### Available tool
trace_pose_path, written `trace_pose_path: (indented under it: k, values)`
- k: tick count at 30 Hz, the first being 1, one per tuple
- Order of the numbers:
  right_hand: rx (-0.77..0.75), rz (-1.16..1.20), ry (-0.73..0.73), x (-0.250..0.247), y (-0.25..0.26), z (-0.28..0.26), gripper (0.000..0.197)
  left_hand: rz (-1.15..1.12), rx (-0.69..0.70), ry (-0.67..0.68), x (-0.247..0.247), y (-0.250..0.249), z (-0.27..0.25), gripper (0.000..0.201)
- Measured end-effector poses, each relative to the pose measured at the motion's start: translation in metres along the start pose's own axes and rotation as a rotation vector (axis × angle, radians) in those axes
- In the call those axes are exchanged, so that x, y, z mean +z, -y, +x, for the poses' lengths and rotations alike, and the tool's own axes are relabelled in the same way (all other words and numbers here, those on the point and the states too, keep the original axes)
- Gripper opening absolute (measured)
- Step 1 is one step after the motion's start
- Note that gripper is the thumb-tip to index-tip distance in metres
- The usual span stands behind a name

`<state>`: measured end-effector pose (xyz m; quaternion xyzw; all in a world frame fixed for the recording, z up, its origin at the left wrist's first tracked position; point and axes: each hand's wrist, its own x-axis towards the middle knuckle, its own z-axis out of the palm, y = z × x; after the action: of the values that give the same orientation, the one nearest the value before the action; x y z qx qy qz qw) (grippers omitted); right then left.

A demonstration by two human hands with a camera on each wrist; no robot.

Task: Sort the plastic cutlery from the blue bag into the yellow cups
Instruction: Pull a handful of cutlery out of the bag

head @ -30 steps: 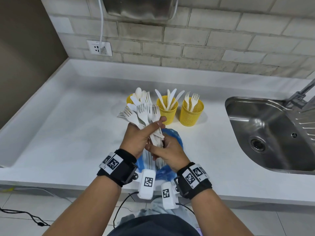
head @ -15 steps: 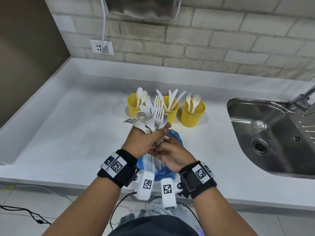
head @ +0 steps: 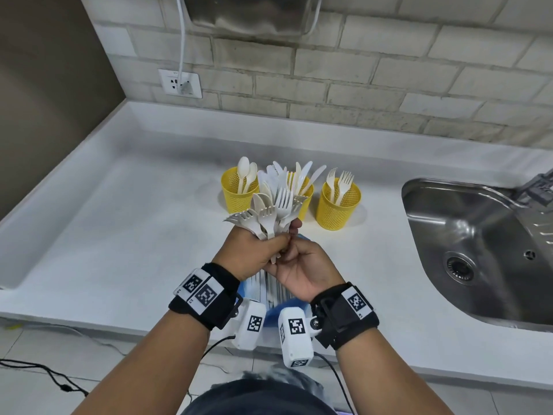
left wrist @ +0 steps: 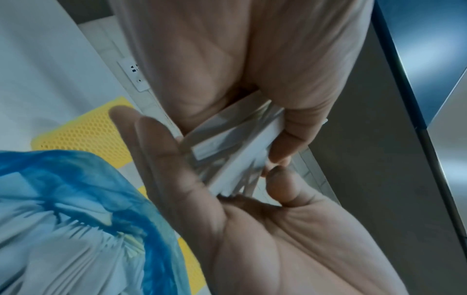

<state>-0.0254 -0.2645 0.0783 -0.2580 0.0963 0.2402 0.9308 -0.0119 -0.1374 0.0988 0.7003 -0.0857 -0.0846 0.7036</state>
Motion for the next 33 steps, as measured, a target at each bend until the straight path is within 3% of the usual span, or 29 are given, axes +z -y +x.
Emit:
trace_pose_path:
  k: [5,7,9,11,15,18,23,29,33]
  values:
    - [-0.014,-0.143,-0.150,0.002,0.004,0.009,0.037,0.056,0.017,-0.048,0.011,-0.003,0.006,0.021]
    - [-0.003,-0.214,-0.151,0.003,0.008,0.009,0.042,0.069,0.064,-0.090,0.017,-0.005,0.009,0.025]
    - [0.002,-0.311,-0.146,0.001,0.013,0.007,0.059,0.056,0.083,-0.092,0.020,-0.006,0.011,0.025]
    - [-0.019,-0.462,-0.158,-0.002,0.020,0.005,0.060,0.061,0.076,-0.059,0.019,-0.006,0.012,0.023]
    - [-0.156,-0.702,-0.141,-0.010,0.049,-0.005,0.043,0.165,0.137,-0.067,0.014,-0.003,0.011,0.020]
    - [-0.332,-0.733,-0.124,-0.006,0.077,-0.016,0.053,0.247,0.188,-0.088,0.017,-0.008,0.009,0.025]
    - [-0.584,-1.033,0.042,0.008,0.106,-0.035,0.041,0.327,0.184,-0.091,0.029,-0.014,0.009,0.027]
    - [-0.647,-1.002,0.042,0.005,0.109,-0.047,0.025,0.345,0.187,-0.066,0.038,-0.015,0.009,0.025]
    - [-0.699,-1.069,-0.049,0.001,0.113,-0.044,0.009,0.306,0.160,-0.029,0.045,-0.020,0.007,0.019]
